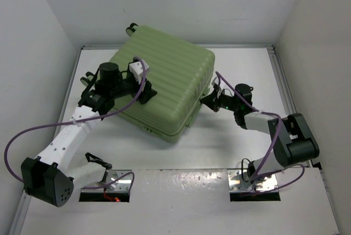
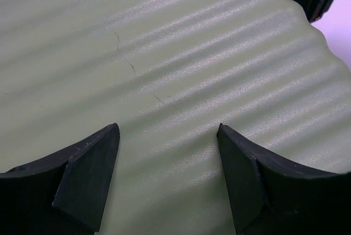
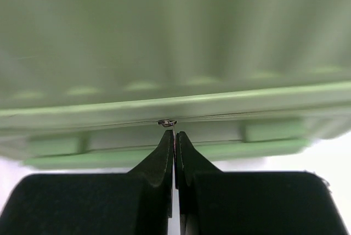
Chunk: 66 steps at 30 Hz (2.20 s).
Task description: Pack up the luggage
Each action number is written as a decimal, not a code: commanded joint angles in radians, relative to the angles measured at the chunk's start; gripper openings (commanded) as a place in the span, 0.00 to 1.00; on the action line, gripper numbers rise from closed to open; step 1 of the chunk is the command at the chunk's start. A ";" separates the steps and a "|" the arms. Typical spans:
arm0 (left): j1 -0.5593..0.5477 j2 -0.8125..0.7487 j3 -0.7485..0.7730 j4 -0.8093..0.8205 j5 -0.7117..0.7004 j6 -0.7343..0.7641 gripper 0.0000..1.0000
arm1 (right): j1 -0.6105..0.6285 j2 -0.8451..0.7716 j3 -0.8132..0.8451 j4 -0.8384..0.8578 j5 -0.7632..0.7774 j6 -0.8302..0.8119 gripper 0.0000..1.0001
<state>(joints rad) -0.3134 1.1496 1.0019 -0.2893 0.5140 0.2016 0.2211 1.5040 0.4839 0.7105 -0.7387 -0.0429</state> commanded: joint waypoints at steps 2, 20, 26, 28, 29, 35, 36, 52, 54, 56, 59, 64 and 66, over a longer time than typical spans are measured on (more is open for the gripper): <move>-0.024 0.061 -0.094 -0.174 -0.074 0.050 0.76 | -0.063 0.054 0.061 0.130 0.261 -0.002 0.00; -0.628 0.119 0.158 -0.031 -0.485 -0.249 0.84 | -0.080 0.047 0.090 0.130 0.191 0.195 0.00; -0.796 0.274 0.207 -0.010 -0.679 -0.315 1.00 | -0.095 0.062 0.111 0.112 0.206 0.254 0.00; -0.806 0.352 0.253 -0.022 -0.750 -0.352 1.00 | -0.110 0.070 0.128 0.093 0.216 0.294 0.00; -0.822 0.381 0.273 -0.031 -0.776 -0.361 1.00 | -0.112 0.071 0.130 0.087 0.219 0.302 0.00; -0.862 0.609 0.481 -0.152 -1.092 -0.432 0.89 | -0.131 0.082 0.137 0.076 0.234 0.356 0.00; -0.862 0.696 0.521 -0.218 -1.138 -0.453 0.86 | -0.138 0.085 0.137 0.079 0.234 0.360 0.00; -0.811 0.949 0.662 -0.215 -1.335 -0.528 0.80 | -0.151 0.128 0.157 0.093 0.234 0.391 0.00; -0.800 0.967 0.662 -0.225 -1.347 -0.541 0.83 | -0.152 0.128 0.159 0.093 0.234 0.388 0.00; -0.788 0.977 0.650 -0.235 -1.338 -0.565 0.83 | -0.155 0.128 0.157 0.095 0.233 0.388 0.00; -0.763 0.995 0.650 -0.235 -1.326 -0.565 0.83 | -0.157 0.128 0.159 0.096 0.234 0.385 0.00; -0.724 1.045 0.641 -0.246 -1.255 -0.576 0.71 | -0.158 0.136 0.160 0.096 0.236 0.383 0.00; -0.724 1.073 0.641 -0.246 -1.234 -0.576 0.65 | -0.163 0.134 0.163 0.095 0.237 0.380 0.00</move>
<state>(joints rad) -1.1217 2.1513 1.6566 -0.4316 -0.7250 -0.3550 0.1066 1.6264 0.6041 0.7559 -0.6151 0.3626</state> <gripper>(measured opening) 0.686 0.002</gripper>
